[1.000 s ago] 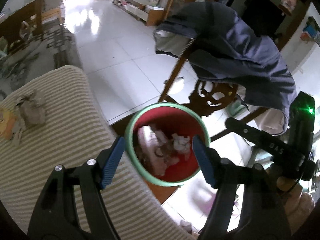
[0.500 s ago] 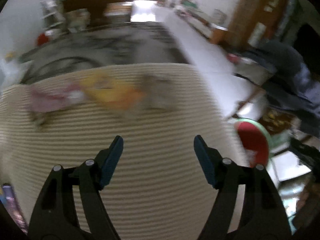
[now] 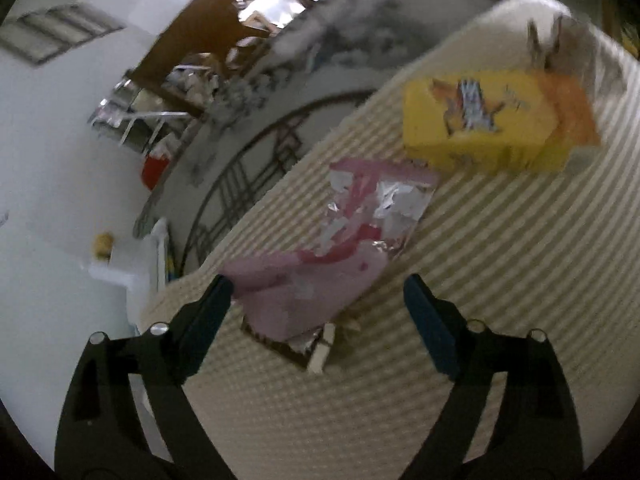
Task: Collect trash
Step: 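Grasp the pink foil bag with the left tool while the right grasps the yellow iced-tea carton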
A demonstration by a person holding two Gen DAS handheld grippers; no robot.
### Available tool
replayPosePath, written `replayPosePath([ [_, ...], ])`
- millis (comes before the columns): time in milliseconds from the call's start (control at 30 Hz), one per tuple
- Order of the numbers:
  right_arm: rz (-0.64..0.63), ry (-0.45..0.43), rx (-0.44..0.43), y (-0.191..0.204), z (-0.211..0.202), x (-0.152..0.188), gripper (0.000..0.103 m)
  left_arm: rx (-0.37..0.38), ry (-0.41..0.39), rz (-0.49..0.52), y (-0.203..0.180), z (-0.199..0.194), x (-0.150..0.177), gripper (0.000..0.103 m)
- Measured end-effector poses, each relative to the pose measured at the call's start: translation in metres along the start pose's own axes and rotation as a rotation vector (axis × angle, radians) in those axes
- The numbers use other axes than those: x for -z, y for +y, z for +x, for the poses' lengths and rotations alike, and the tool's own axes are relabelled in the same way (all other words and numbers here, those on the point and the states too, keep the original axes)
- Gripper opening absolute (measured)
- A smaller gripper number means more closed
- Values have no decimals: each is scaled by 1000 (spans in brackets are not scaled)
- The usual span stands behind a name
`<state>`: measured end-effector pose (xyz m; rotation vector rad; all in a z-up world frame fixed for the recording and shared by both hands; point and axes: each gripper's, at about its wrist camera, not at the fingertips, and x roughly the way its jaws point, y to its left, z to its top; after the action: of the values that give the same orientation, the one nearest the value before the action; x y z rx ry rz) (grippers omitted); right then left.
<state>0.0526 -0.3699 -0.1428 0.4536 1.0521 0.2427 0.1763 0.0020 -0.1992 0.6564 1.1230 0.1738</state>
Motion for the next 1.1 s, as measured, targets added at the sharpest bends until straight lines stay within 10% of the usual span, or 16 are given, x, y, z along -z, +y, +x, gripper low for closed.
replayPosePath([
  [133, 21, -15, 22, 15, -3, 14, 58, 70, -19, -28, 15, 10, -2, 55],
  [267, 18, -20, 27, 32, 2, 19, 58, 154, -80, -150, 42, -9, 6, 6],
  [700, -421, 131, 16, 164, 107, -22, 60, 643, -144, -516, 39, -90, 116, 4],
  [1100, -711, 203, 149, 238, 210, -63, 64, 717, -14, -615, 9, -80, 174, 4],
])
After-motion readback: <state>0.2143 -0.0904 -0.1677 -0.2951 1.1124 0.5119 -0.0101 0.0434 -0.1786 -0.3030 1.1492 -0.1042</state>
